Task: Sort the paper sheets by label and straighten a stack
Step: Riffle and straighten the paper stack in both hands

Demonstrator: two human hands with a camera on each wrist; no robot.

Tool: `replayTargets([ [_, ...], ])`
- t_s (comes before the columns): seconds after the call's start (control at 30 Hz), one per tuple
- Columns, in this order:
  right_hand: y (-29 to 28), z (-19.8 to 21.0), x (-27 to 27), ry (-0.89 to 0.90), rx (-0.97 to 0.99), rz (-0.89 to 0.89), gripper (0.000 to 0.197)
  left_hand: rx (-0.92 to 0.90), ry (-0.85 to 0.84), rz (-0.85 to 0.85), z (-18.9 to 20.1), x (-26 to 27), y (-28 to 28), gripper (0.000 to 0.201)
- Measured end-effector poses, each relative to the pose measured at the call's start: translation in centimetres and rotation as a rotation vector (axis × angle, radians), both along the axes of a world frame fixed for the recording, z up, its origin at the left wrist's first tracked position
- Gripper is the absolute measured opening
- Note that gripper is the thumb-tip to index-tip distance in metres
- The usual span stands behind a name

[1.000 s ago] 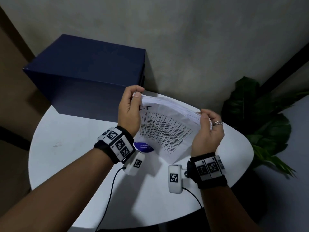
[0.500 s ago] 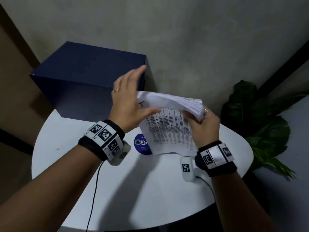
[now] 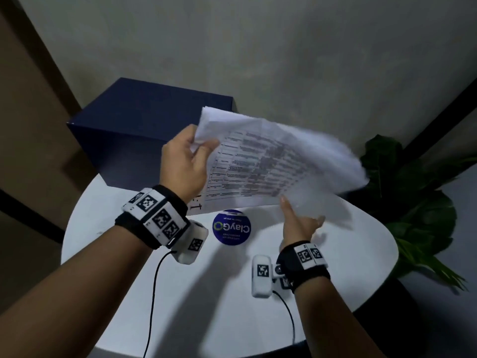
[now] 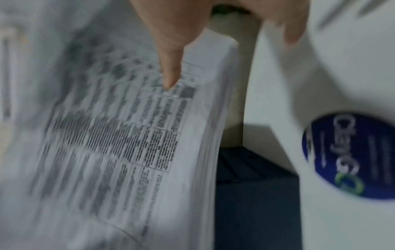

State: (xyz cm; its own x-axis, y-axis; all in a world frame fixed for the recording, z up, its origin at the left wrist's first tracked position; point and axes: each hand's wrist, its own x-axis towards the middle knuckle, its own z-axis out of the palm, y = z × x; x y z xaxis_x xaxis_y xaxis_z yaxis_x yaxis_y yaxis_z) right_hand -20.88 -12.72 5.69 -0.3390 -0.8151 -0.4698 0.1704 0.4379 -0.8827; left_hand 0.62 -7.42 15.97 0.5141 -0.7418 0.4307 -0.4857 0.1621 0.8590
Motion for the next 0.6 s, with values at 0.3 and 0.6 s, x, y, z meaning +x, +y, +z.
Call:
replayTargets([
  [0.3,-0.6,3.5,0.2,-0.652,-0.239,0.02,0.051,0.126,0.703,0.058,-4.9,0.7,0.6,0.009],
  [0.6,0.2,5.4,-4.0,0.1,-0.63,0.284,0.02,0.451,0.182,-0.129,-8.2,-0.4,0.4,0.111],
])
